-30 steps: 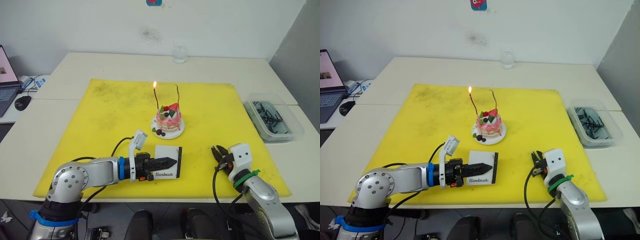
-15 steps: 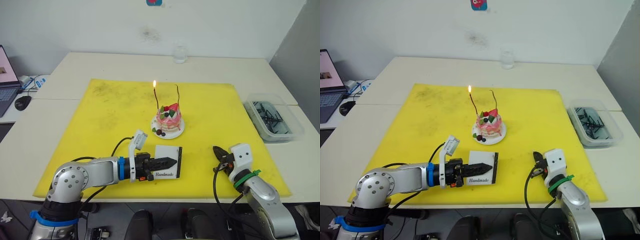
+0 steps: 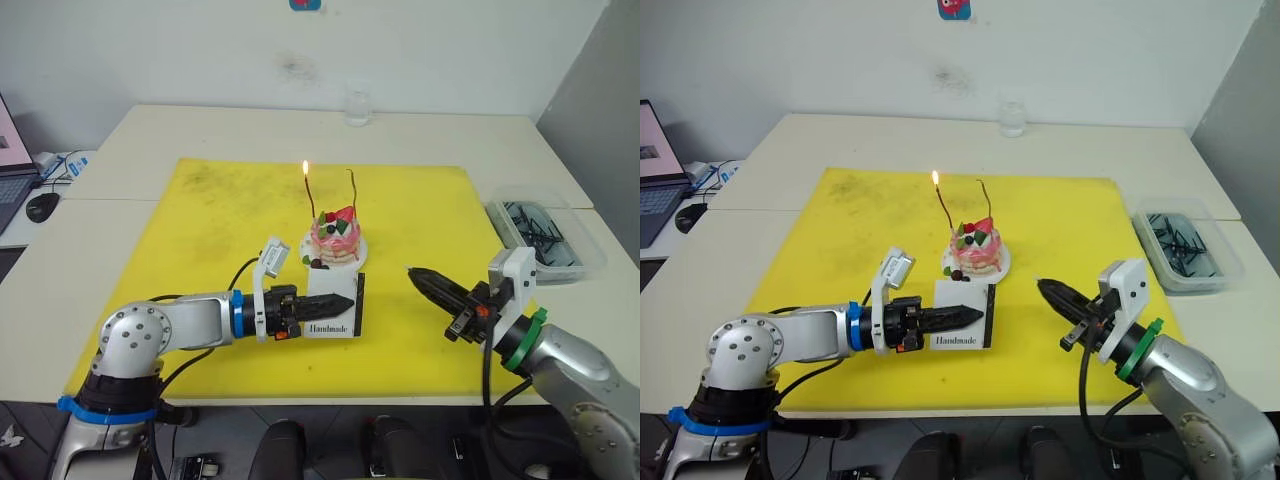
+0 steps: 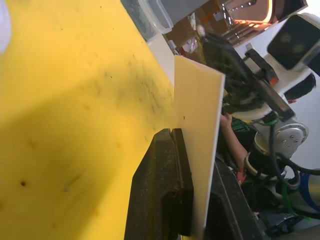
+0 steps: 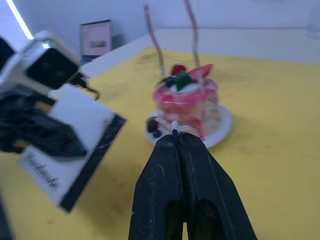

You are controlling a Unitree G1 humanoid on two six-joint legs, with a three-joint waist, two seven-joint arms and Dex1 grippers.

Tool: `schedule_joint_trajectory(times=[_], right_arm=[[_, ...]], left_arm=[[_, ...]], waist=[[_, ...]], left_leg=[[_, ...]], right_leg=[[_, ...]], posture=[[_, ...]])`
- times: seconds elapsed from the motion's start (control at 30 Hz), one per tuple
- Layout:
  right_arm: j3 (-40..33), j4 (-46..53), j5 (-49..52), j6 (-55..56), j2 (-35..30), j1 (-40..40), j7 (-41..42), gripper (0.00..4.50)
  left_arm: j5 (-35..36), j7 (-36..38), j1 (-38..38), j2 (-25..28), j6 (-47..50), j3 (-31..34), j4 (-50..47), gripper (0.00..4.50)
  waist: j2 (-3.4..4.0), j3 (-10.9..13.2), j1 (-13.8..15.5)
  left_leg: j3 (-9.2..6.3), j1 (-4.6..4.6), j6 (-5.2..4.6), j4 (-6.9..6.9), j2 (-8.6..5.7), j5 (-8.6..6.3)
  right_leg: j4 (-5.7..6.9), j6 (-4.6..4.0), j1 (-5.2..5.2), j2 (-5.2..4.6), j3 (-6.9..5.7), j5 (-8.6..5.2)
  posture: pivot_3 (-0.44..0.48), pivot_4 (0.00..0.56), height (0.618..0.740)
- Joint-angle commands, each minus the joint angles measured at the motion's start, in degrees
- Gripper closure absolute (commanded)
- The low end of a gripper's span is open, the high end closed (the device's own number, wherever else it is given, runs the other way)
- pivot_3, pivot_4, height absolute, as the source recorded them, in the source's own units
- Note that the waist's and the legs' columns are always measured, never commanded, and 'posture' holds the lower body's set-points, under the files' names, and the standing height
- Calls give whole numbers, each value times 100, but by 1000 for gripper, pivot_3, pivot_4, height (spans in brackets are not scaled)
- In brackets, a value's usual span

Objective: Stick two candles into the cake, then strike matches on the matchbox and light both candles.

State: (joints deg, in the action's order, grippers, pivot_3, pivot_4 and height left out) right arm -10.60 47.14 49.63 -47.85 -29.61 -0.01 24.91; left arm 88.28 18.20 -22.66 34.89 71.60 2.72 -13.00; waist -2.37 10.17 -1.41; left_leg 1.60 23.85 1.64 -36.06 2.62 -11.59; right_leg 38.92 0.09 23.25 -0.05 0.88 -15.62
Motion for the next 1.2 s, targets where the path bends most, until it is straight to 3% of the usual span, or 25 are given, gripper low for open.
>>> schedule_joint_trajectory(times=[0.03,0.3,0.67,1.2], right_arm=[[-284,282,1225,-390,-562,-269,141,4449],[-220,89,2059,-430,-1414,-743,188,4449],[591,12,546,236,-1777,-1213,829,4449],[1290,-220,-199,424,-1636,-1592,1265,4449]], left_arm=[[-188,399,-279,90,12,35,115,4500],[-486,916,-519,146,147,22,183,4500],[-580,1166,-598,147,317,51,165,4500],[-843,1528,-729,134,462,16,159,4500]], waist=[[0,0,-1],[-3,2,-1],[-3,2,-2],[-3,2,-1]], left_leg=[[0,1,0,0,0,0],[-1,3,-1,1,-1,0],[-1,3,0,0,0,0],[0,4,0,0,1,0]], right_leg=[[-2,0,0,0,0,0],[-5,1,0,1,-1,-1],[-5,2,1,1,-2,-1],[-5,2,2,0,-1,-1]], posture=[[0,150,740],[0,150,740],[0,150,740],[0,150,740]])
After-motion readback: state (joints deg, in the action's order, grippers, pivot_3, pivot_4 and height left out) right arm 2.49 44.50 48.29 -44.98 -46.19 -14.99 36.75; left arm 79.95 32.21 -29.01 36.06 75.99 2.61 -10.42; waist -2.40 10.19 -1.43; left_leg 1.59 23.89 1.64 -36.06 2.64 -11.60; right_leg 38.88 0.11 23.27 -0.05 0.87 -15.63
